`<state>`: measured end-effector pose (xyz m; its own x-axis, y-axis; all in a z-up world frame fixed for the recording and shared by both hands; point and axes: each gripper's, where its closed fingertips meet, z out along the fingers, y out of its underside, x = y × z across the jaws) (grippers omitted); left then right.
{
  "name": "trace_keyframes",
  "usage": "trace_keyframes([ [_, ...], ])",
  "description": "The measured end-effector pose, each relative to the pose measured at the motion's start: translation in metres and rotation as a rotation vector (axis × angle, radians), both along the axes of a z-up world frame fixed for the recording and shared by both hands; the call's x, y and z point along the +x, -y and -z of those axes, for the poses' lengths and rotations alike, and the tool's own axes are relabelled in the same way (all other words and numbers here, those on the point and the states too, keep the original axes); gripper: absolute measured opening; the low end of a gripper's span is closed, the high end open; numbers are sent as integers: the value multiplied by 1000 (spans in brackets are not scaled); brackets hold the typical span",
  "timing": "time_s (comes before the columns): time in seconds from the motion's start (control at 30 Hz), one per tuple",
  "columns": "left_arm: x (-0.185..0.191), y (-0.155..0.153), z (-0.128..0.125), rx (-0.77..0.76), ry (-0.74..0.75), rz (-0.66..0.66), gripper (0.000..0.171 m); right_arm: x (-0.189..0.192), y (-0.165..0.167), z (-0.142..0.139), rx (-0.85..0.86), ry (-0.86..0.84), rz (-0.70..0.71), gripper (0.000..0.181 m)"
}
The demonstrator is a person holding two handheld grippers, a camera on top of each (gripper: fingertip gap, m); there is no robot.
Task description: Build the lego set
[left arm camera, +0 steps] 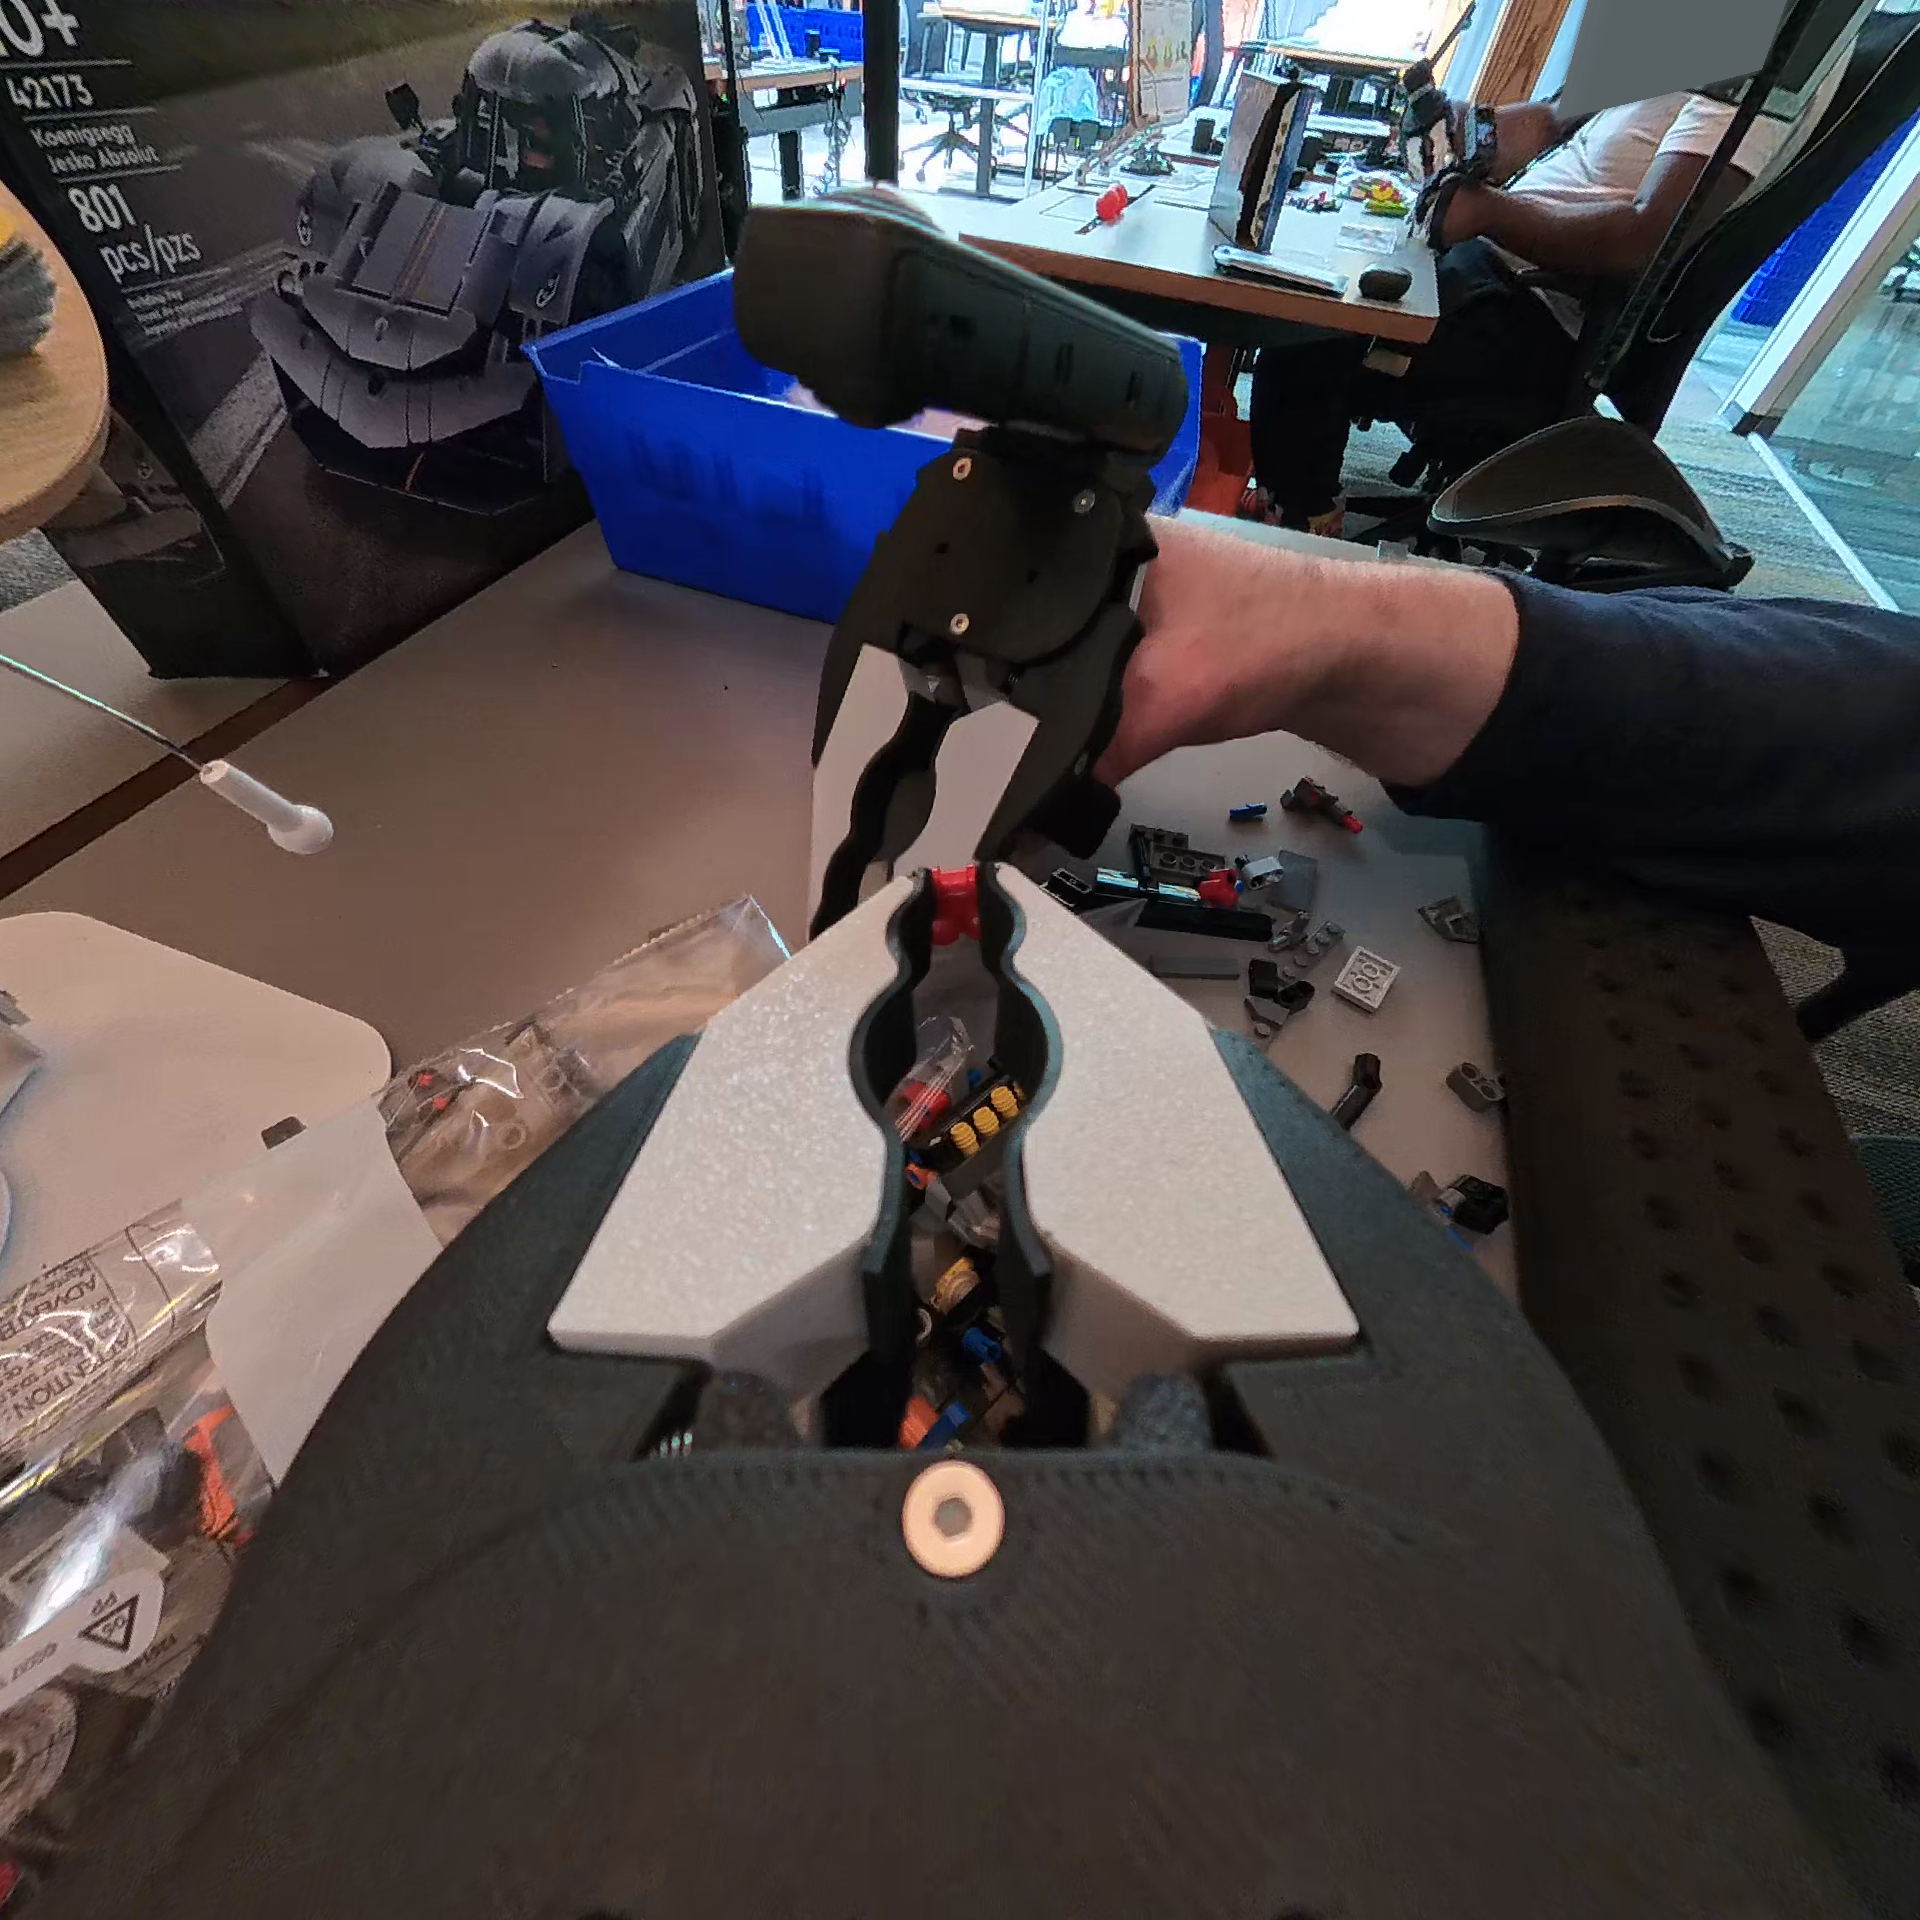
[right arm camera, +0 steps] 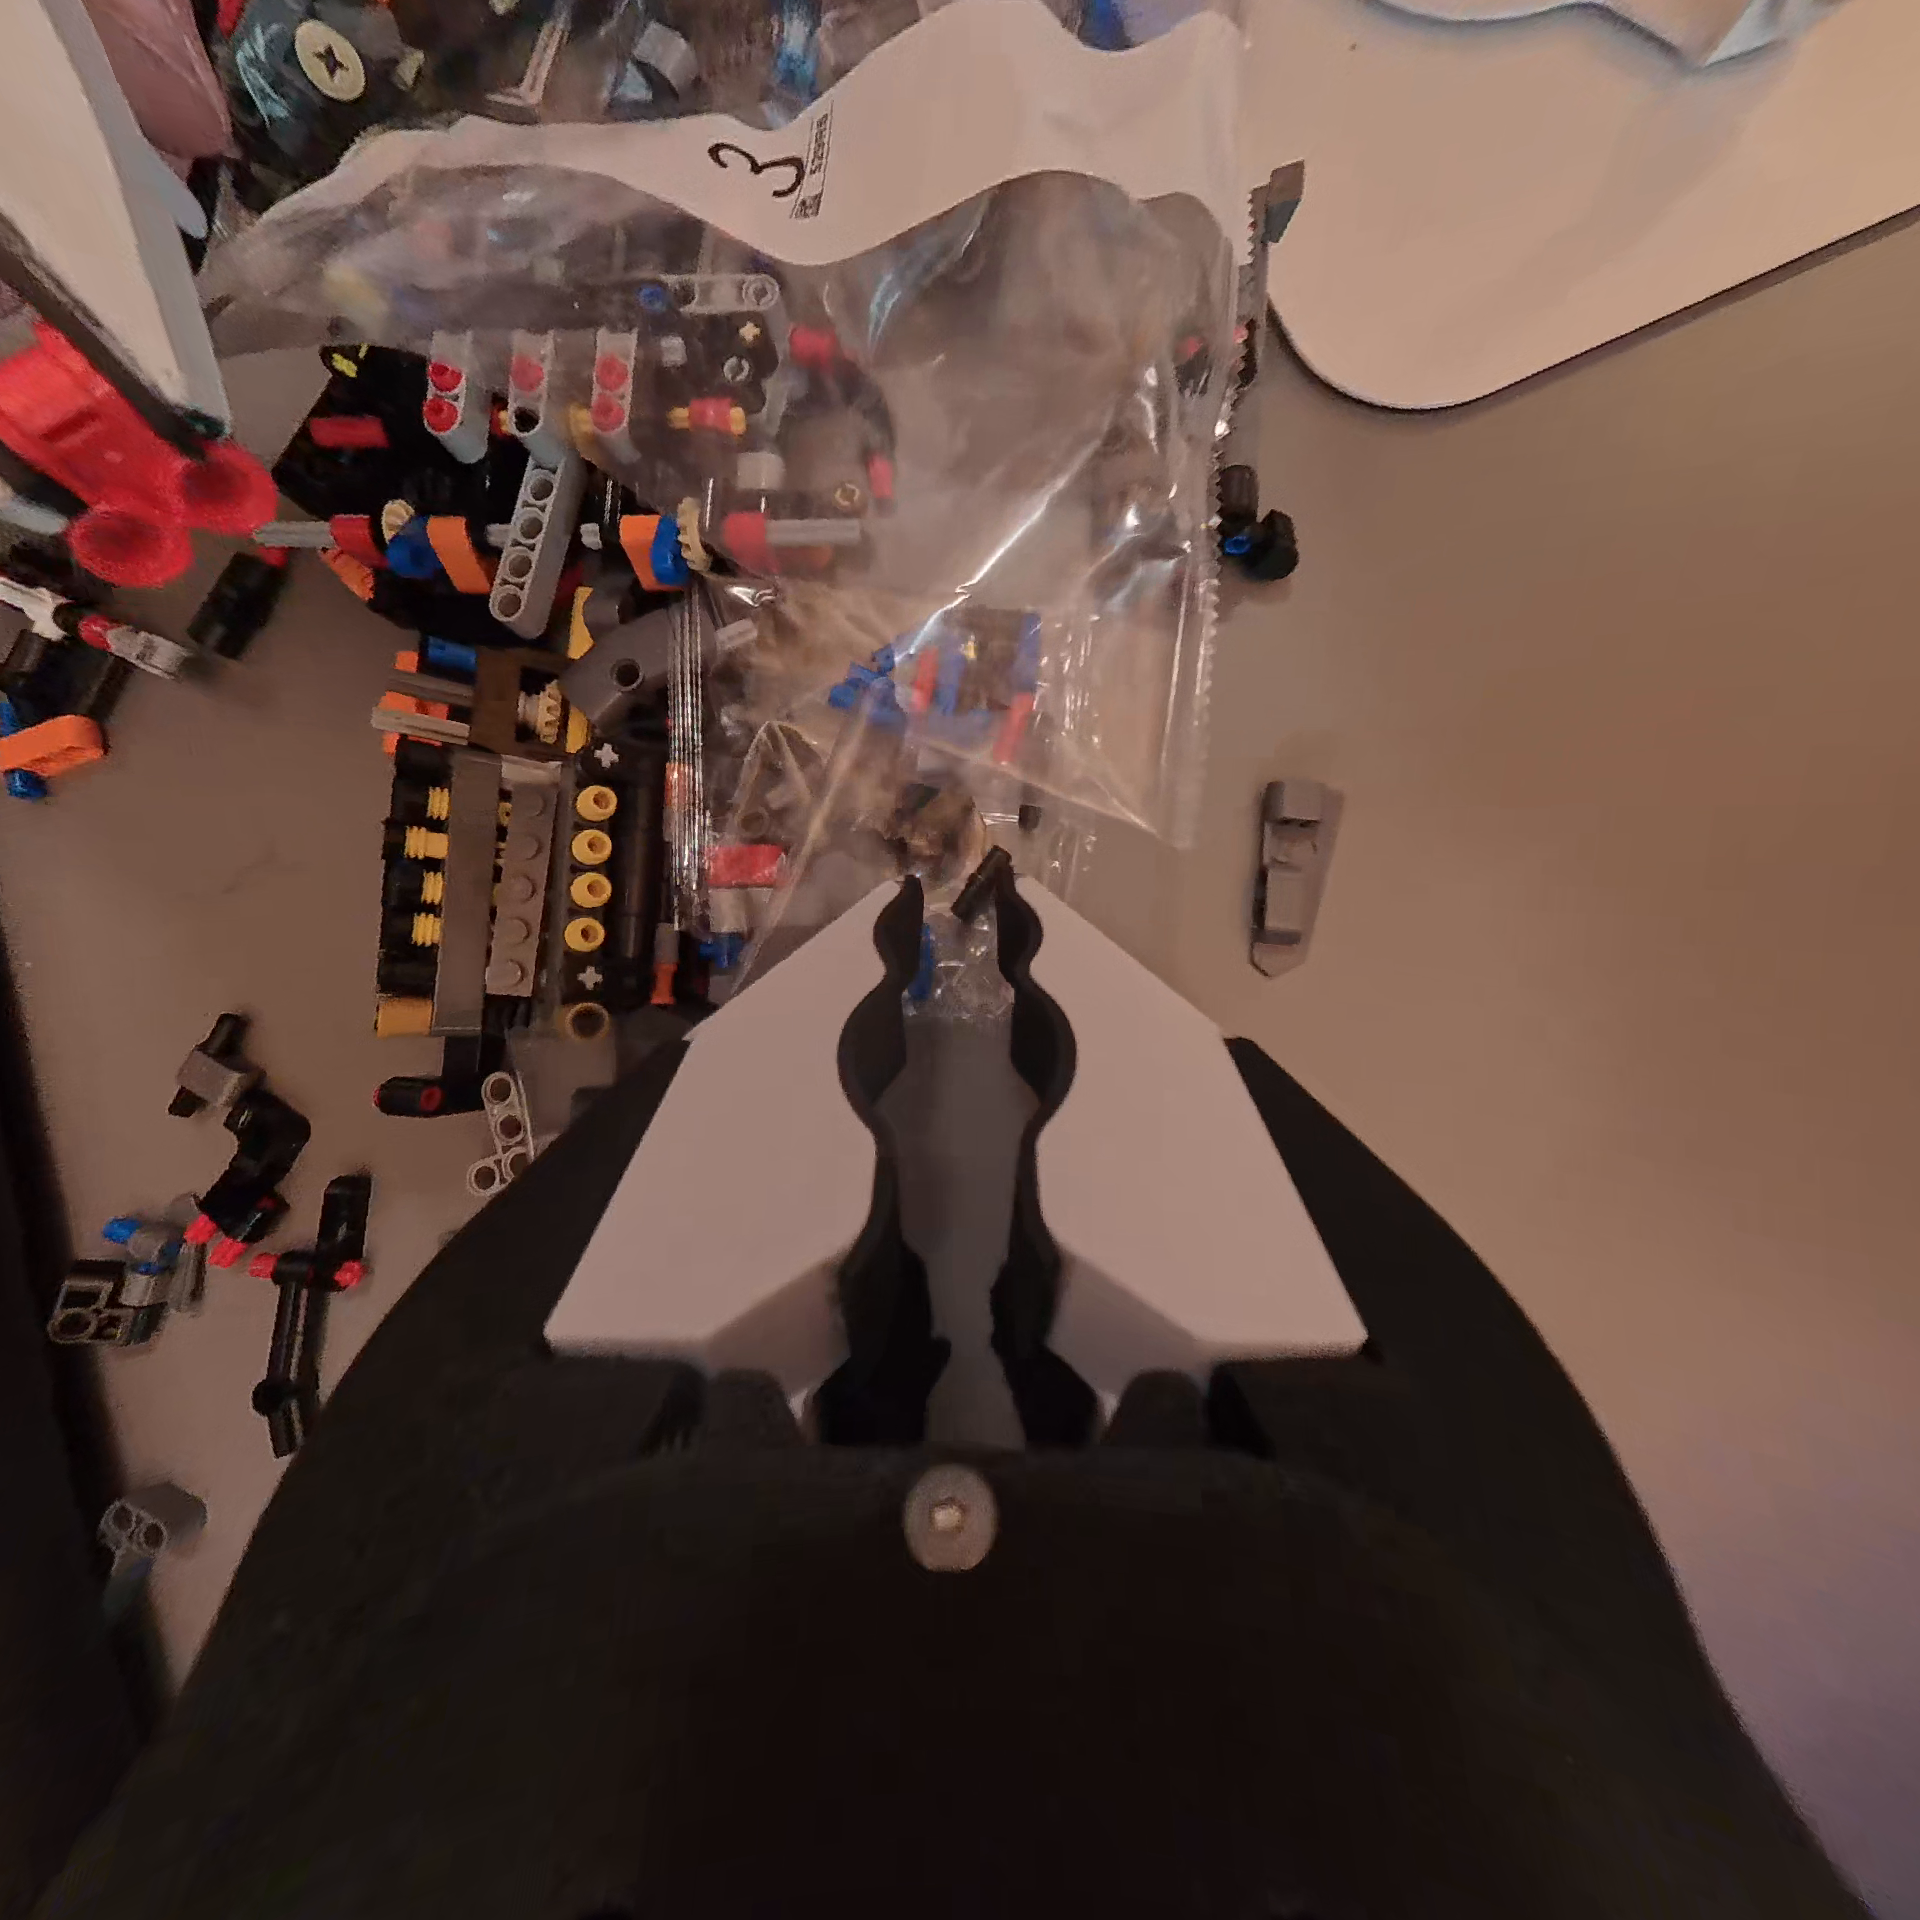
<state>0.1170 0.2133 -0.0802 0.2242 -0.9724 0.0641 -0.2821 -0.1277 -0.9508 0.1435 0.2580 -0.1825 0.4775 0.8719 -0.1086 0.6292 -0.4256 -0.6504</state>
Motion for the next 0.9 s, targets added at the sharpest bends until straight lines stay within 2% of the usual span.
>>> trace_keyframes([
  [0.33,0,0,0,0,-1,0,5,1,7,-25,0,-113,-10,15],
  [0.57,0,0,2,-2,-5,0,5,-9,26,-17,-85,-104,-88,19],
  [0.67,0,0,2,-2,-7,1,5,-6,29,-9,-88,-56,-101,8],
  [0.9,0,0,2,-2,-8,3,5,-4,34,-10,-104,-51,-112,2],
])
